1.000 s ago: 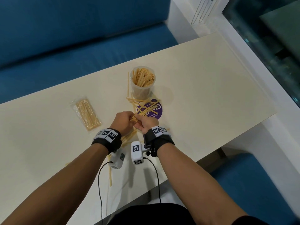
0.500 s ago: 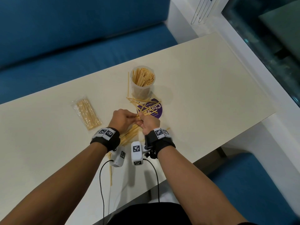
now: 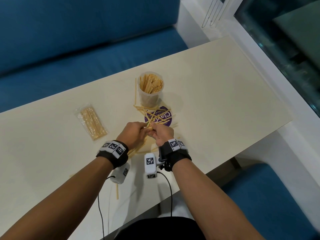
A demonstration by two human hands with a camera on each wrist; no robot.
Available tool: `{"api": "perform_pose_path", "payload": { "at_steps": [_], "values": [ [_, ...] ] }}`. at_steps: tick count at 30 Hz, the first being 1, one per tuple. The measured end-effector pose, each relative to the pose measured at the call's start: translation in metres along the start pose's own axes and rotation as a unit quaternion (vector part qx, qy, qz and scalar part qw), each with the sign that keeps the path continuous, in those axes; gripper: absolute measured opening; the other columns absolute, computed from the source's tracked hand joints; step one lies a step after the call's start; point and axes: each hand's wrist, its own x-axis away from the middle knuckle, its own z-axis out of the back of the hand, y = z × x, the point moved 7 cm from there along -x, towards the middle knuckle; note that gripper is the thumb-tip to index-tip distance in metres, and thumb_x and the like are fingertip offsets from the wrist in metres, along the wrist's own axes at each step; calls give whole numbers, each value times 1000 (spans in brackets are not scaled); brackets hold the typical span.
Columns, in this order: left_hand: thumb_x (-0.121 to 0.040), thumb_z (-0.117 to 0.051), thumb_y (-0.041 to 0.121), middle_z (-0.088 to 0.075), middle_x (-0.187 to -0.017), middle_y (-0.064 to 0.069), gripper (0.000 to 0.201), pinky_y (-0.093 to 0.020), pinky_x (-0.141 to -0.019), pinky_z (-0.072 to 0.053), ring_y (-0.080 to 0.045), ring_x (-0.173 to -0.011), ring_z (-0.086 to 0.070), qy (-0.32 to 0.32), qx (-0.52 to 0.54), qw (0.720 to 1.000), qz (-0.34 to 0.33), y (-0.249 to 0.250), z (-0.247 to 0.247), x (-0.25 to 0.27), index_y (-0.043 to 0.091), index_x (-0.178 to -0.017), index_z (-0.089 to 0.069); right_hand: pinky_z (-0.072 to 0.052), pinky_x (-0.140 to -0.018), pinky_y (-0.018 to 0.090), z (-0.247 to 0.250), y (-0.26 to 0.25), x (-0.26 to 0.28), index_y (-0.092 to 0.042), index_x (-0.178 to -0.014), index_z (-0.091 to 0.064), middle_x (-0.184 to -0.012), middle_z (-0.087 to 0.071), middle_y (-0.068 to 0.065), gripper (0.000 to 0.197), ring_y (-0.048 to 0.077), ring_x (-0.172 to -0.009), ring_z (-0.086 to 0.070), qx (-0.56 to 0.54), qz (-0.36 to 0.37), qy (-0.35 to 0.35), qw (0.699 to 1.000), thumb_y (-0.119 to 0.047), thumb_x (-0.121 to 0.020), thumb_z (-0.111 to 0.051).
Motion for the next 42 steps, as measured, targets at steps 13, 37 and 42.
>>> {"api": "perform_pose_path", "payload": {
  "at_steps": [13, 37, 42],
  "values": [
    [-108, -33, 36, -48, -74, 2, 27, -37, -62, -36, -26, -66, -52, -45, -122, 991, 19, 17, -6, 2, 16, -92, -41, -56, -77, 35, 0, -15, 15, -2, -80, -68, -77, -69, 12, 17, 18, -62, -61, -11, 81, -85, 993, -10, -90, -80],
    [-106, -32, 50, -52, -79, 3, 37, -34, -60, -38, -22, -67, -53, -22, -130, 991, -13, 24, 4, 12, 20, -91, -48, -65, -77, 39, 30, -82, 54, -17, -101, -75, -90, -78, 5, 33, 21, -81, -77, 209, 348, -46, 913, -11, -109, -43],
    [-108, -26, 45, -51, -71, 0, 32, -34, -55, -33, -22, -61, -50, -36, -112, 993, -4, 27, 6, 11, 19, -96, -38, -62, -81, 31, 14, -89, 62, -16, -100, -75, -92, -80, 6, 36, 19, -89, -76, 230, 320, -93, 914, -16, -110, -40]
  ]
}}
